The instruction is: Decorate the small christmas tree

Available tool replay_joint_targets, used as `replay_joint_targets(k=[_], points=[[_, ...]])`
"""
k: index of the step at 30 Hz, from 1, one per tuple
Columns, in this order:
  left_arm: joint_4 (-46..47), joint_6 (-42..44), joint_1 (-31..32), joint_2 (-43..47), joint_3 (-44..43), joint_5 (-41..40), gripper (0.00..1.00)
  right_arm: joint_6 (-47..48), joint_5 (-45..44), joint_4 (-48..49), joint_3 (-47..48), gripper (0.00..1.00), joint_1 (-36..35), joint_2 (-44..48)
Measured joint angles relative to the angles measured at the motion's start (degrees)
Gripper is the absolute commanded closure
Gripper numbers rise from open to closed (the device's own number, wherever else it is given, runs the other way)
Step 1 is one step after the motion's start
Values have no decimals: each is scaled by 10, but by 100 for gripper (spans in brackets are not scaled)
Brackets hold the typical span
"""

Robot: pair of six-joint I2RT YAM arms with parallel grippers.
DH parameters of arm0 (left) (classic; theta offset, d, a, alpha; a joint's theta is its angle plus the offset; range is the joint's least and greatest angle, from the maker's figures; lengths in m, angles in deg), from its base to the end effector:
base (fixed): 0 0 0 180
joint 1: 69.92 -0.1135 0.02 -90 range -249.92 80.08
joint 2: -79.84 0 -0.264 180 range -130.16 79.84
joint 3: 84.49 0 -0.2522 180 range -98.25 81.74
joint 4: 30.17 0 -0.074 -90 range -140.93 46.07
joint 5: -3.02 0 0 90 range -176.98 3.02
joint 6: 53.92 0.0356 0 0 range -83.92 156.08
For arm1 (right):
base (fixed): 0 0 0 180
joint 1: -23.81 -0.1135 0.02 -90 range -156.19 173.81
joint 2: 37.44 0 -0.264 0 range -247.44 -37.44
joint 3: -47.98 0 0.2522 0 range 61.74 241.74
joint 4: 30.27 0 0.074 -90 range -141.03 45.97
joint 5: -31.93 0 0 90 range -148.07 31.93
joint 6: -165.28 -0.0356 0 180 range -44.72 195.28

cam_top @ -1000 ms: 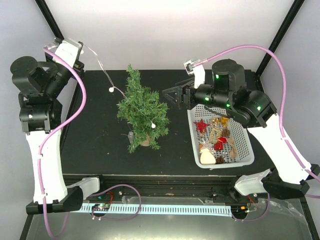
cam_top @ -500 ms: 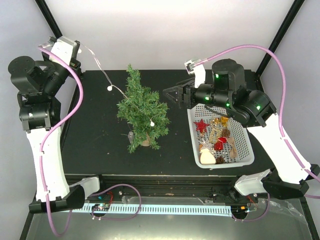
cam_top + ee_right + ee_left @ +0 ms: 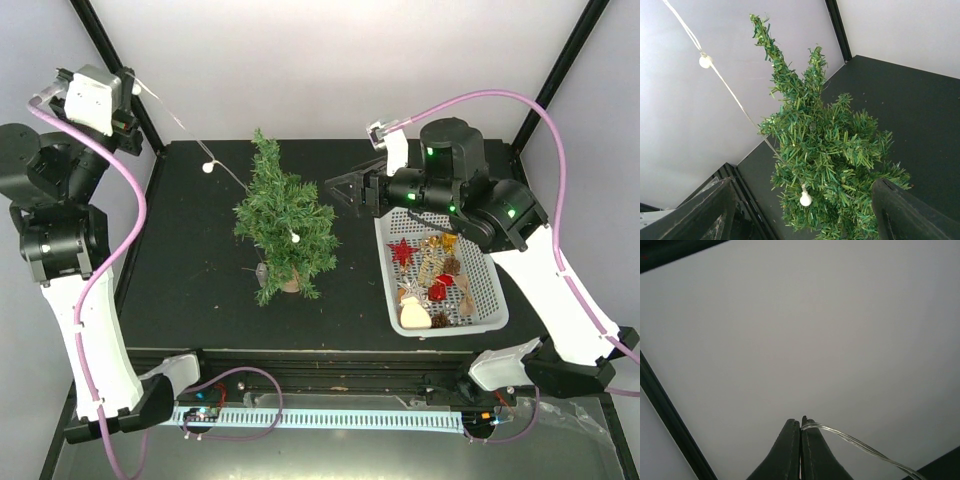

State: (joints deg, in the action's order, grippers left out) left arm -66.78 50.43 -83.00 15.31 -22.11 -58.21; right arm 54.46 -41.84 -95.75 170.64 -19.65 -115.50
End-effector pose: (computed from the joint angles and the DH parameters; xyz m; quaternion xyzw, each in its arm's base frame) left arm 0.1586 0.0193 0.5833 0.2054 0.5775 0.0396 0.7892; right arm 0.1717 0.1765 0.5103 -0.2385 0.7837 0.3972 0.4137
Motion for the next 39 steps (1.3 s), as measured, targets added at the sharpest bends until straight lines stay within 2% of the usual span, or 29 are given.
replay_joint_targets(k=[14, 25, 39], points=[[-17, -18, -12, 10, -8, 2, 99, 0, 9, 3, 0, 24, 6, -8], [-42, -55, -12, 11, -73, 50, 98, 2, 19, 4, 0, 24, 9, -18], [-81, -55, -12, 27, -78, 68, 98, 4, 25, 4, -1, 25, 9, -18]])
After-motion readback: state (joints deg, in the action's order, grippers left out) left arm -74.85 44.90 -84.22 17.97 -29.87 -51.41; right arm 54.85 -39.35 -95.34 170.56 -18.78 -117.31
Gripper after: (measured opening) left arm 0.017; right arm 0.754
